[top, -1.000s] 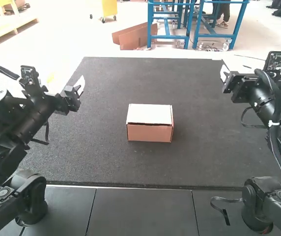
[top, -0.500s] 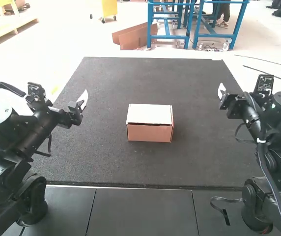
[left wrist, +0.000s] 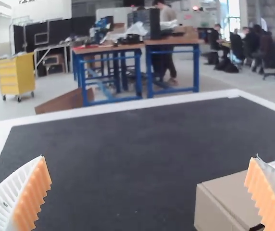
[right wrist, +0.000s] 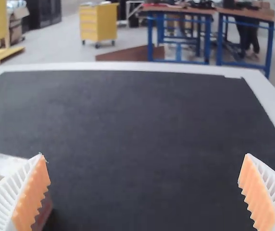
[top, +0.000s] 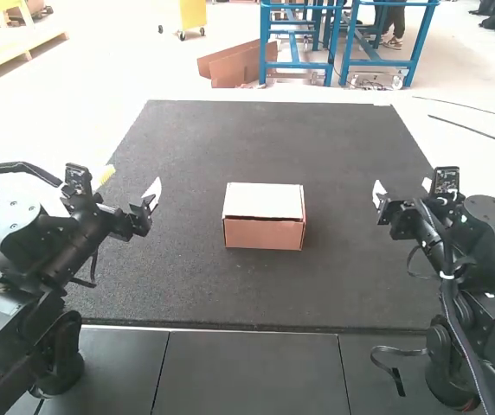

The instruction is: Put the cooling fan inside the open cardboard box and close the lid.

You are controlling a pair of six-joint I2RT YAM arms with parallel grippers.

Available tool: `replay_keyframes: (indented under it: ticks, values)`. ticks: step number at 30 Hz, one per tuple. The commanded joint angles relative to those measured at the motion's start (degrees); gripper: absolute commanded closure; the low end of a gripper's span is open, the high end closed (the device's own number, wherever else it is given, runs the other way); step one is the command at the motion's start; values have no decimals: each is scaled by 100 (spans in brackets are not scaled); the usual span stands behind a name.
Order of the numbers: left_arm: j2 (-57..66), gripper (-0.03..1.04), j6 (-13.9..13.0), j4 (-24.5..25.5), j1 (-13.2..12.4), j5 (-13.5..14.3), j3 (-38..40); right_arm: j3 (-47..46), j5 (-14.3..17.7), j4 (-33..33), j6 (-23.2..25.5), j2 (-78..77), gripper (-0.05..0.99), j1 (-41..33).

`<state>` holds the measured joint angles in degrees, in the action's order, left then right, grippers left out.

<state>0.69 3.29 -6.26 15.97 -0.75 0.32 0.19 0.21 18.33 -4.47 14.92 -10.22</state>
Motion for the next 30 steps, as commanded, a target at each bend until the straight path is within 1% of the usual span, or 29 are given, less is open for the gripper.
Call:
replay_keyframes:
  ticks: [1, 6, 10, 11, 13, 20, 23, 28, 30]
  values:
    - [-69, 5, 154, 134, -67, 111, -32, -10, -73, -198, 210, -226, 3, 37]
    - [-69, 5, 146, 503, -138, 119, -40, -10, -12, -1050, 262, -797, 3, 99]
    - [-69, 5, 49, 635, -322, 119, -40, -10, 173, -1745, 254, -1588, 3, 319]
    - [-69, 5, -4, 679, -393, 128, -40, -10, 471, -1683, 298, -1501, 3, 407]
    - [-69, 5, -48, 688, -542, 128, -40, -10, 594, -1683, 306, -1465, 3, 574]
    - [-69, 5, -83, 723, -1113, 128, -32, -19, 603, -1683, 271, -1483, 2, 951]
    - [-69, 5, -109, 723, -1307, 128, -32, -19, 586, -1692, 254, -1483, 2, 1004]
    - [-78, 5, -136, 714, -1491, 128, -40, -19, 551, -1710, 236, -1483, 2, 1004]
    - [-69, 5, -136, 714, -1526, 128, -32, -19, 533, -1701, 236, -1483, 2, 995]
